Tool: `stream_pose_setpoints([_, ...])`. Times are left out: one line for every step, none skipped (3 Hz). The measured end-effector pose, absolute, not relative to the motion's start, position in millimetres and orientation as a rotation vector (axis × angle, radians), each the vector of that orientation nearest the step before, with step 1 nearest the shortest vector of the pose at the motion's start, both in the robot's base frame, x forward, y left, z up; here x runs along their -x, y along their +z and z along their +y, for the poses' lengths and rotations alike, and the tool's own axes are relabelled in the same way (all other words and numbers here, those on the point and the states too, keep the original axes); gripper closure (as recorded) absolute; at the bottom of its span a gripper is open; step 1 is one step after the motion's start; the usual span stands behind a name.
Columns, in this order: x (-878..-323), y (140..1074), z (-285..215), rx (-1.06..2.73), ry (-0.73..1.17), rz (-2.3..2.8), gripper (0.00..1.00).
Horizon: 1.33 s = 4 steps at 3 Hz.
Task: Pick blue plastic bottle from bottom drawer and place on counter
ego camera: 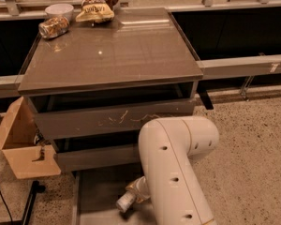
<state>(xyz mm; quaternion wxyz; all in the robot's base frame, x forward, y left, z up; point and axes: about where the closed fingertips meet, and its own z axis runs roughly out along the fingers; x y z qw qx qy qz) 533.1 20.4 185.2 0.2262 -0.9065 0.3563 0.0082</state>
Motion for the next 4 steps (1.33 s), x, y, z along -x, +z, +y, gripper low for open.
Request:
stream_pose_setpoints([-524, 234, 1, 2.492, -0.005, 0.974, 1.0])
stream_pose_setpoints([-511, 300, -31, 2.467, -0.072, 1.001, 1.0])
stream_pose_setpoints([-492, 363, -51, 2.41, -0.149, 1.01, 1.0])
stream_pose_setpoints([-492, 363, -50, 2.41, -0.149, 1.01, 1.0])
